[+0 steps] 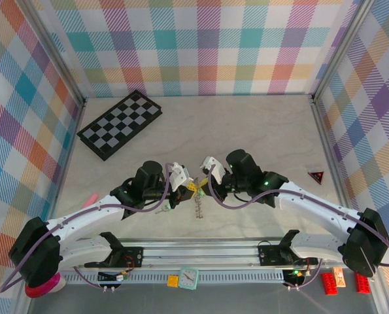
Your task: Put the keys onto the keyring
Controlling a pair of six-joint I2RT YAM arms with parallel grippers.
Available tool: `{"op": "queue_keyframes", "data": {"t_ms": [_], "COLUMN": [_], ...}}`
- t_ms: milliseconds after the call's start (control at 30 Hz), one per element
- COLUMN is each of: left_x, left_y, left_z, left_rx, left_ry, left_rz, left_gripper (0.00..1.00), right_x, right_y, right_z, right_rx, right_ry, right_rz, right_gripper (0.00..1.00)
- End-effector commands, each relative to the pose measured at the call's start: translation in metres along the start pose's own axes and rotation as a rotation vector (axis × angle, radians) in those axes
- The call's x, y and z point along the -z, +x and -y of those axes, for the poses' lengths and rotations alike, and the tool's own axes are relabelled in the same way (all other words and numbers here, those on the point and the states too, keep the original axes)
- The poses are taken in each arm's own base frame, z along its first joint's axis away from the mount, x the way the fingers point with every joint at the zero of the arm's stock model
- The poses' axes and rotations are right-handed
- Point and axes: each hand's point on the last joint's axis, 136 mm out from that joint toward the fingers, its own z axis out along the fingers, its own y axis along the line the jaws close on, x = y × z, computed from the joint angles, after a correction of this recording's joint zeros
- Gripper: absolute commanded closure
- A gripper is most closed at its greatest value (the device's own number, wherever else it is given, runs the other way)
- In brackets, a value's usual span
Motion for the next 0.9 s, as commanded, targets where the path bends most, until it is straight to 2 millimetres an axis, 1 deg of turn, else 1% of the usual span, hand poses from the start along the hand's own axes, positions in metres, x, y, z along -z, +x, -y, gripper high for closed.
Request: {"op": "queue_keyframes", "data": {"t_ms": [0, 67, 100, 300, 533, 867], "left_x": [0.003, 0.003, 0.003, 0.003, 0.004, 0.004], "left_y": [-0.029, -0.03, -0.03, -0.03, -0.03, -0.031], "left_z": [0.01, 0.01, 0.01, 0.01, 0.009, 0.011], "left_rx": [-0.056, -0.056, -0.056, -0.058, -0.059, -0.06], "left_ry": [0.048, 0.049, 0.049, 0.048, 0.043, 0.051], "left_rz": [0.077, 0.079, 0.079, 0.079, 0.08, 0.082], "left_gripper": [1.0, 1.0, 1.0, 1.0, 1.0, 1.0], "right_x": [-0.002, -0.003, -0.003, -0.005, -0.002, -0.001], "right_y": [-0.009, -0.008, -0.007, -0.002, 0.006, 0.003], "right_z": [0.004, 0.005, 0.006, 0.011, 0.012, 0.012], "right_rx": [0.03, 0.027, 0.059, 0.063, 0.076, 0.077], "right_ry": [0.035, 0.042, 0.048, 0.08, 0.093, 0.1], "right_rz": [0.002, -0.009, -0.016, -0.045, -0.081, -0.082], "right_gripper": [1.0, 1.0, 1.0, 1.0, 1.0, 1.0]}}
